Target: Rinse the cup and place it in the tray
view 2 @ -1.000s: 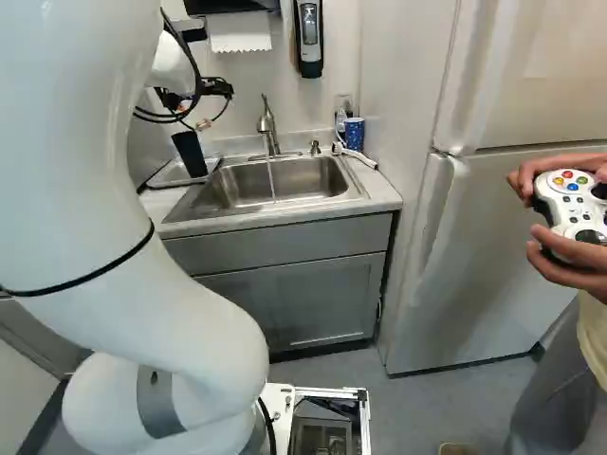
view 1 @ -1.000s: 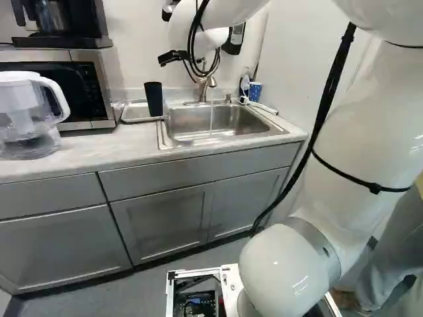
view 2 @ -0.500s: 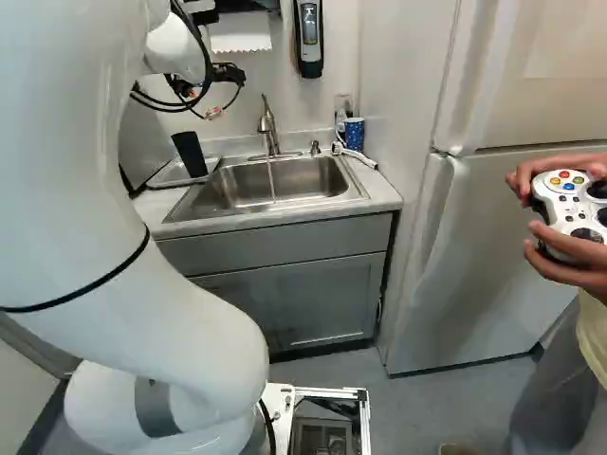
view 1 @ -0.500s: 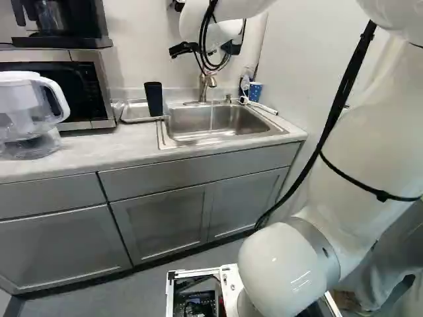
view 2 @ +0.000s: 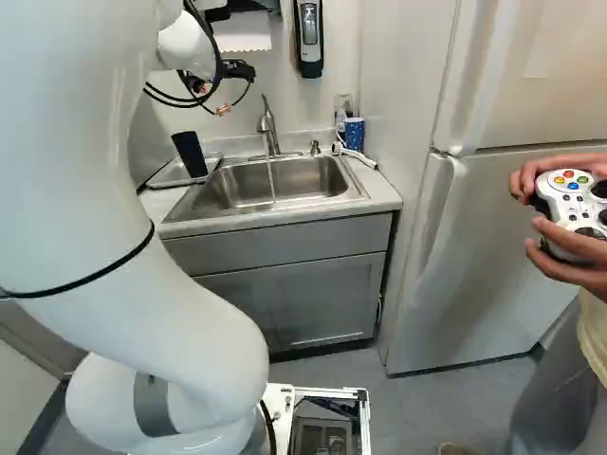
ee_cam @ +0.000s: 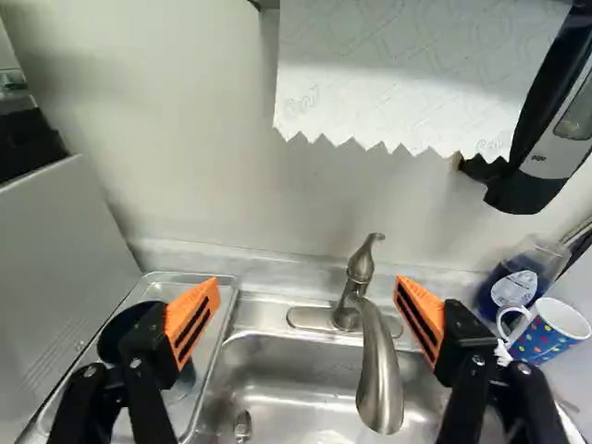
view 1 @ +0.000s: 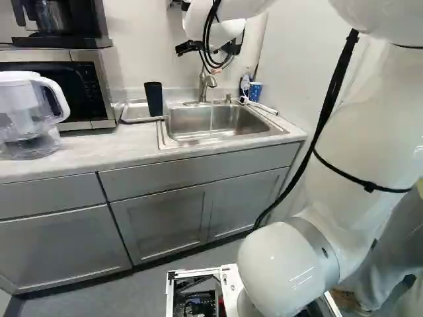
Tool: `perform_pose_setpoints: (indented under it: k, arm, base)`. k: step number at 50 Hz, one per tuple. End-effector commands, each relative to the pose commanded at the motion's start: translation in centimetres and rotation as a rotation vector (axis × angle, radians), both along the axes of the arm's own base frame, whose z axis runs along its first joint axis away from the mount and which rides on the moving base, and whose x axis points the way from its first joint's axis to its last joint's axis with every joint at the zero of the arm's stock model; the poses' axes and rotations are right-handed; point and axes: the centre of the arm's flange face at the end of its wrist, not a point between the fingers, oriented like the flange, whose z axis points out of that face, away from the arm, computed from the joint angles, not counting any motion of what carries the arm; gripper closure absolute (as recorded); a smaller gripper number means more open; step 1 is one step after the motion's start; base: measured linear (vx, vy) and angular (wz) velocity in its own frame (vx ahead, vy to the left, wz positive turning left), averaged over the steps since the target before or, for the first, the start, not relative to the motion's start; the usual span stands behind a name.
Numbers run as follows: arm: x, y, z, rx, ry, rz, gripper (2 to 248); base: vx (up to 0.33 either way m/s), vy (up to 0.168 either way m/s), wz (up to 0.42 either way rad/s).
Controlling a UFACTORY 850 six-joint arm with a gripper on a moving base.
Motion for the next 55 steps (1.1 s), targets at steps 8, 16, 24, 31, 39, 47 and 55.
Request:
perform_pose_setpoints:
  k: [8,16,24,31,39,47,55]
  arm:
    - [1.4,0.1,0.0,0.0,-0.001,-0.004,3]
    - [2.8,0.1,-0.1,0.001,-0.003,-0.008,3]
    - [4.4,0.2,-0.2,0.001,-0.005,-0.013,3]
    - [5.7,0.2,-0.2,0.002,-0.008,-0.017,3]
    - [7.0,0.2,-0.3,0.002,-0.01,-0.022,3]
    - [7.0,0.2,-0.9,0.0,0.0,-0.022,3]
    - [7.1,0.2,-1.8,-0.003,0.015,-0.022,3]
  base:
    - [0.0,0.0,0.0]
    - [0.0,0.0,0.0]
    - [0.0,0.0,0.0]
    - [0.0,0.0,0.0]
    - [0.0,0.0,0.0]
    - [0.0,0.0,0.0]
    - [0.0,0.0,0.0]
